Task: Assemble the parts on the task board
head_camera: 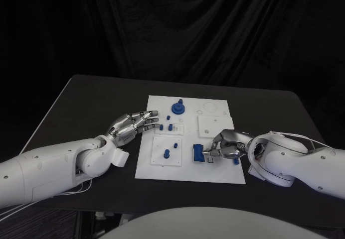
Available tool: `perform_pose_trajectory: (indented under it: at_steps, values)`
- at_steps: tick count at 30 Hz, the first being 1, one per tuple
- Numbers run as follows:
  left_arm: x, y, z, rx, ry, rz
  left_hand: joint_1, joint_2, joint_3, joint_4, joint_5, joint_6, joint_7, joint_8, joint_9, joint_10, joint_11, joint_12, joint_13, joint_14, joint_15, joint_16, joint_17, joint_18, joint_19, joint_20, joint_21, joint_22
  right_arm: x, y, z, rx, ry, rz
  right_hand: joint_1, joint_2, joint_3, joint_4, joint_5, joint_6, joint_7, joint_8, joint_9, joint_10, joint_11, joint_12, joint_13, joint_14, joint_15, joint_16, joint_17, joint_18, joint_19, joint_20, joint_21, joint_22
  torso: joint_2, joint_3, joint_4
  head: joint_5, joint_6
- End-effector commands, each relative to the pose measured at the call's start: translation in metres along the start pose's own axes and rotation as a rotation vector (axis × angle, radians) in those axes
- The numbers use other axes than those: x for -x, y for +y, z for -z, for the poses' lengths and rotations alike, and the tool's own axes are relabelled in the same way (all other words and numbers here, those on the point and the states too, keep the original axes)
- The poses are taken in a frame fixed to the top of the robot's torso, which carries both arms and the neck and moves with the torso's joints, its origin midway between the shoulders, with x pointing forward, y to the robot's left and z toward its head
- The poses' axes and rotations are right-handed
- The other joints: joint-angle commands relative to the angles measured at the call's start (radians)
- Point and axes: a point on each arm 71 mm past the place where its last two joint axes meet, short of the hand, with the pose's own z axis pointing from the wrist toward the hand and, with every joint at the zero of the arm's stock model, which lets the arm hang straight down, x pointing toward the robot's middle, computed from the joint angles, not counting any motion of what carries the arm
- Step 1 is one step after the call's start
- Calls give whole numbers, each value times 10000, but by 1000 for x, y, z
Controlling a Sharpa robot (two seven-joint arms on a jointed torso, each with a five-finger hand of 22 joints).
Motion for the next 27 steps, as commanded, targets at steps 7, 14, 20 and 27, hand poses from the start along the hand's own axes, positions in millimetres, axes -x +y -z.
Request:
perform_pose_trajectory:
  at_steps: [7,14,20,27]
  values:
    - [-1,1,0,-69,87,131,58,29,66,-9,-65,-25,207,45,6,-8,75,33,9,-67,16,-17,4,-168,66,-6,18,-17,-7,1,-4,-66,382,352,439,47,-167,-96,-856,-38,-47,289,247,1060,-104,27,2633,753,-78,-11,1181,-5,154,-46,-1,1922,3,-2,3,13,-1]
    - [-1,2,1,-54,110,161,58,29,66,-9,-65,-25,207,45,6,-8,75,33,9,-67,16,-17,4,-168,66,-6,18,-17,-9,3,-9,-99,523,492,663,63,-135,-228,-895,-29,-68,384,324,1060,-120,27,2633,751,-89,-18,1170,-4,152,-55,-9,1920,3,-3,3,13,-1]
    - [-1,2,1,-41,88,157,58,29,66,-9,-65,-25,207,45,6,-8,75,33,9,-67,16,-17,4,-168,66,-6,18,-17,-10,3,-11,-135,565,534,1027,110,-37,-453,-711,1,-118,494,410,1060,-161,27,2633,743,-120,-40,1132,4,140,-76,-45,1910,3,-1,2,4,-1]
    - [-1,3,2,-31,99,170,58,29,66,-9,-65,-25,207,45,6,-8,75,33,9,-67,16,-17,4,-168,66,-6,18,-17,-9,2,-10,-128,483,499,1303,134,38,-620,-545,-27,-148,525,447,1060,-189,27,2633,742,-145,-48,1121,4,140,-100,-51,1909,4,0,2,26,-1]
